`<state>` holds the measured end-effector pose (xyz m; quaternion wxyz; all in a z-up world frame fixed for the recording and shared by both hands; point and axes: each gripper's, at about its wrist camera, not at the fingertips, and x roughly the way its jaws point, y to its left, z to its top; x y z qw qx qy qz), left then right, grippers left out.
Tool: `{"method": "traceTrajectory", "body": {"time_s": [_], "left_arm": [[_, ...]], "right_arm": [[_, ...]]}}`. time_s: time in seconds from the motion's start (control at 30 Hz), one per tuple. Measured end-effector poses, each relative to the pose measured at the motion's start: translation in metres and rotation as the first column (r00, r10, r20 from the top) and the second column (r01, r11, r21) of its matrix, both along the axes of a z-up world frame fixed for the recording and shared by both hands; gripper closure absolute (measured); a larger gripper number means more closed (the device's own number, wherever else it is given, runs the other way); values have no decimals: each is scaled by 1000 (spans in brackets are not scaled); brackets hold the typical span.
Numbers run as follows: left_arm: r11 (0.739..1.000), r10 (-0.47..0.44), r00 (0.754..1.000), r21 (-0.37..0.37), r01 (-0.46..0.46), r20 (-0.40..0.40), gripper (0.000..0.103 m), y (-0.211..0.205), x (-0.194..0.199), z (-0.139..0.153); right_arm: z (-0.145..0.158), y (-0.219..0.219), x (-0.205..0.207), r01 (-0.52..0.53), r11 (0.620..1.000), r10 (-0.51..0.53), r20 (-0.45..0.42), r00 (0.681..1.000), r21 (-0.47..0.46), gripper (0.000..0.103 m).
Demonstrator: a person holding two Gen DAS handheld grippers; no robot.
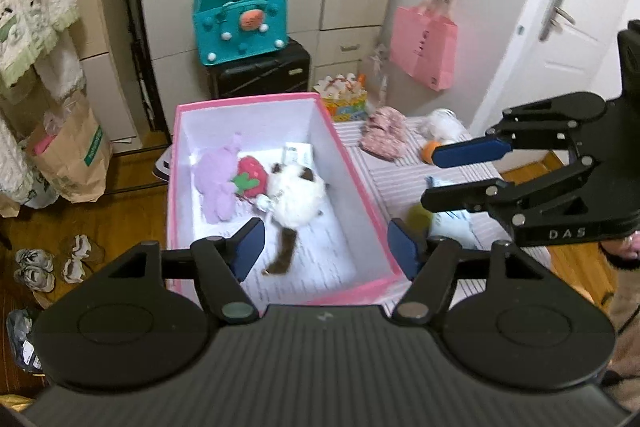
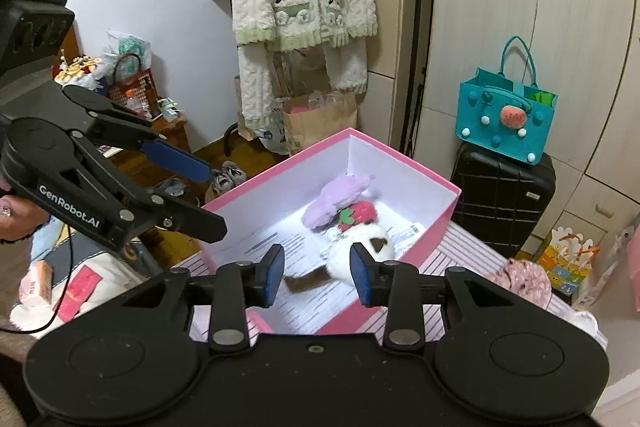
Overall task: Organize soft objects
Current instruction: 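Withdraw the left tool from the box toward the wet-wipes pack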
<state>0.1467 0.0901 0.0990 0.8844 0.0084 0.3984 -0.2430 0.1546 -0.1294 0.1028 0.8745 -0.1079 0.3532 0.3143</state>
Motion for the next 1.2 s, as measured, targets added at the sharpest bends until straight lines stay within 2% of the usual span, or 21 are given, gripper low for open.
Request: {"method": "traceTrajectory", "body": {"time_s": [0.2,0.43,0.6,0.73,1.0,1.13,1.2], "left_arm": [[997,-70,998,22,70,9,31,-17,-32,8],[985,-171,985,18,171,5,29,-44,-58,-2],[974,-227,973,-5,227,-41,29,-68,-62,-21],[964,-267,963,2,268,-43,29,-91,-61,-37],[956,-291,954,-44,289,-74,29,-128,-41,-76],[954,-299,950,-35,297,-89,29,-147,-33,-98],[956,-292,951,-41,289,-100,30,-155,-28,-110]], "right_arm": [[7,-19,-35,14,1000,-14,-1,1000,8,60],[-5,-45,-66,65,998,-65,-3,998,-18,57],[-24,-70,-78,124,992,-125,-33,992,-26,56],[-41,-91,-82,166,985,-168,-65,984,-40,55],[-74,-131,-74,242,969,-245,-74,967,-41,52],[-90,-144,-64,260,964,-263,-38,964,-61,52],[-100,-150,-57,266,961,-267,-8,964,-73,48]]}}
